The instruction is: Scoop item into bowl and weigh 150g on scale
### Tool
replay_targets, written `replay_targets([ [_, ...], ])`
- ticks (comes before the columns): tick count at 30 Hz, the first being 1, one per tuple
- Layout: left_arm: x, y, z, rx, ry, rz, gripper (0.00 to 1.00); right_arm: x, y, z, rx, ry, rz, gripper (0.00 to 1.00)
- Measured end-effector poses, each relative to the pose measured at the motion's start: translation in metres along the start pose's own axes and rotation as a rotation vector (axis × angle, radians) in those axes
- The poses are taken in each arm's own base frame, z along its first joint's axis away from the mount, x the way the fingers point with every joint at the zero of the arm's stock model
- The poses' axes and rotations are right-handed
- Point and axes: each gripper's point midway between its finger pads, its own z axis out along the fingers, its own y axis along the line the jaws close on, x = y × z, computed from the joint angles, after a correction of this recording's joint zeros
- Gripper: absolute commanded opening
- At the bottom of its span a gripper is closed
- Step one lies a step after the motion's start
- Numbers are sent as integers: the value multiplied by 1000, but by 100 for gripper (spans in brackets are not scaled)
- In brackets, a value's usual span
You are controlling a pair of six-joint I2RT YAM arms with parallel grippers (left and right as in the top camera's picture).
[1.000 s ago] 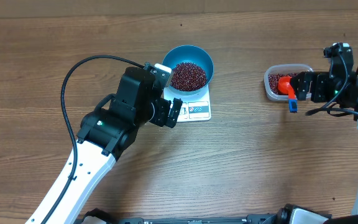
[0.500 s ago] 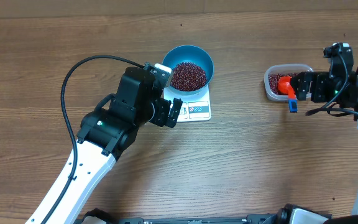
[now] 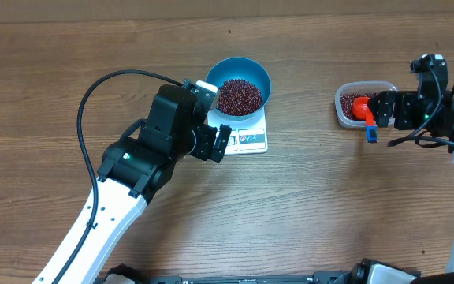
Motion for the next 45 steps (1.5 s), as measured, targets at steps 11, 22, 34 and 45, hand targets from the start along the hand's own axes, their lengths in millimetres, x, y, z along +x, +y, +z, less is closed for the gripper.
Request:
replay_targets([
  [11,0,0,0,0,0,0,100,0,0,0,0,0,1,100],
  [22,0,0,0,0,0,0,100,0,0,0,0,0,0,100],
  [34,11,1,-2,-4,41,-1,99,0,0,0,0,1,0,100],
  [45,-8,0,-62,8,-146,-1,100,0,0,0,0,1,0,100],
])
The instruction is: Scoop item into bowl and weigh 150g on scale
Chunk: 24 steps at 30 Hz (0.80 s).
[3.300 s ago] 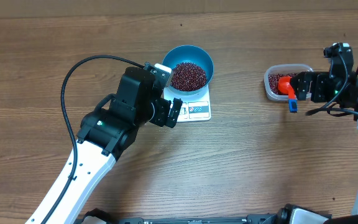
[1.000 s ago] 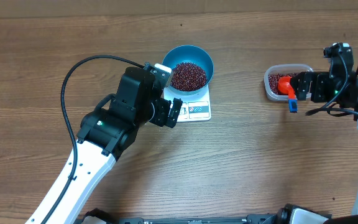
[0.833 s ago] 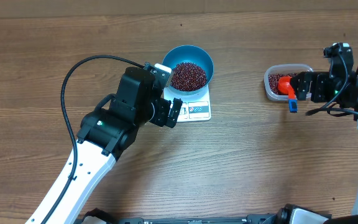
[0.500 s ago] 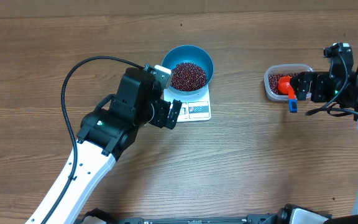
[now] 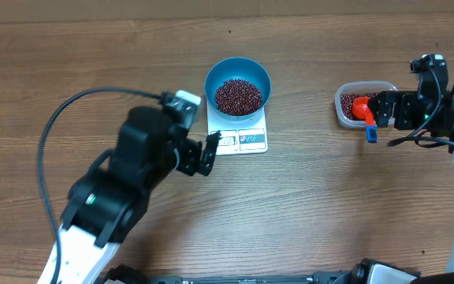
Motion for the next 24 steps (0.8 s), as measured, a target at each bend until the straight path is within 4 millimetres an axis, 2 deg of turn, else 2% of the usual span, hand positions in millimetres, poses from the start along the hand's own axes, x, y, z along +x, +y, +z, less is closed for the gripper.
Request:
replay_targets([
  [4,7,15,-16,-32,-92,-25,99,0,0,0,0,0,0,100],
  [9,35,36,-21,-76,-194,-63,100,0,0,0,0,0,0,100],
  [16,61,45,-24,-85,-407,-66,99,0,0,0,0,2,1,100],
  [24,77,52,-21,-91,-603,-49,100,0,0,0,0,1,1,100],
])
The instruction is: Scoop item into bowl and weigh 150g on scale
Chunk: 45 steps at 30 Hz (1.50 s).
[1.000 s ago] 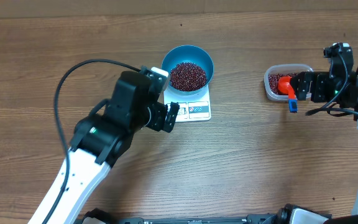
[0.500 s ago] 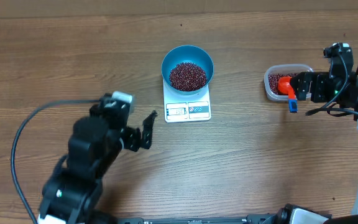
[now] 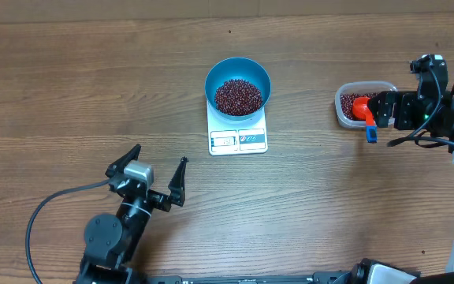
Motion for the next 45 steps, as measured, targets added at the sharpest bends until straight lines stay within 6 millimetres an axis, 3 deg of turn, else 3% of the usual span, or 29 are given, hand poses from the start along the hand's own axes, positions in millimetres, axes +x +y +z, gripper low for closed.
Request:
replay_targets([
  [8,0,7,-9,-18,-98,21,99,0,0,0,0,0,0,100],
  [19,18,15,-16,-42,-183,34,100,0,0,0,0,0,0,100],
  [31,12,19,-20,-67,-212,60,99,0,0,0,0,0,0,100],
  [34,21,25,-19,-98,-175,52,99,0,0,0,0,0,0,100],
  [40,61,46,-18,-208,-16,29,100,0,0,0,0,0,0,100],
  [45,66,51,-19,-238,5,28,99,0,0,0,0,0,0,100],
])
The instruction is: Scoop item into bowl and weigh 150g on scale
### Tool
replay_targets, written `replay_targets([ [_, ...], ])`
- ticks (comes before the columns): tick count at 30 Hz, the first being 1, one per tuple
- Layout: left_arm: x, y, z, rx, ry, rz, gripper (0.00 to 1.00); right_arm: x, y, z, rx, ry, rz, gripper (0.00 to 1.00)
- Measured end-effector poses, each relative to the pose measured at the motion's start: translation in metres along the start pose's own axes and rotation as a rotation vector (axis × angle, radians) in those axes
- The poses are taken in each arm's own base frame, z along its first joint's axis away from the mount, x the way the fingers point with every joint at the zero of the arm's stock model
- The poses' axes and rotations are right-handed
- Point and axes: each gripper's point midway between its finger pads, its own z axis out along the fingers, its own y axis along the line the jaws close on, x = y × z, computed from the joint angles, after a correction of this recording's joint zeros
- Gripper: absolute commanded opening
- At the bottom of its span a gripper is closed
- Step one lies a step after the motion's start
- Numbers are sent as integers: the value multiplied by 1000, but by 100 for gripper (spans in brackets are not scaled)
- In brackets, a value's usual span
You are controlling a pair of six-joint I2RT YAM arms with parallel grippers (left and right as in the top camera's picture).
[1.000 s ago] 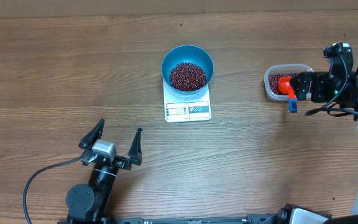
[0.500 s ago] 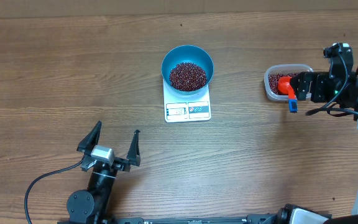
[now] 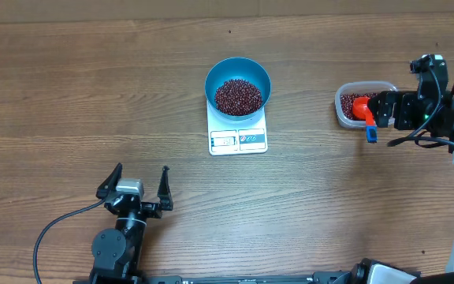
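Note:
A blue bowl [image 3: 238, 85] full of dark red beans [image 3: 238, 95] stands on a white scale [image 3: 238, 136] at the table's middle back. To the right sits a clear tub [image 3: 348, 99] of beans holding an orange scoop [image 3: 361, 108] with a blue handle end [image 3: 371, 134]. My right gripper [image 3: 378, 110] lies over the scoop's handle, its jaws hidden by the black wrist. My left gripper [image 3: 139, 183] stands open near the front left, far from the scale, with nothing between its fingers.
The brown wooden table [image 3: 329, 205] carries only the scale and the tub. The left arm's black cable [image 3: 53, 229] curves along the front left. The right arm's body fills the right edge.
My left gripper has drawn a little further toward the front left edge and now points straight back, still open. The right arm, scoop, bowl and scale stayed put.
My left gripper was open beside the scale's left front corner, next to the bowl. Then it stood a little left of the scale, then far back near the front left, and now further back. The right gripper stayed at the scoop in the tub throughout.

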Motion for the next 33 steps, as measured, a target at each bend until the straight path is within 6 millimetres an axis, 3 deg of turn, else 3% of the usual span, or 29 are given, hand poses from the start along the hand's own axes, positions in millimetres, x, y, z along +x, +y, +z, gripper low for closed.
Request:
replay_targets([
  [33,0,1,0,-5,0,26,100,0,0,0,0,0,-1,100],
])
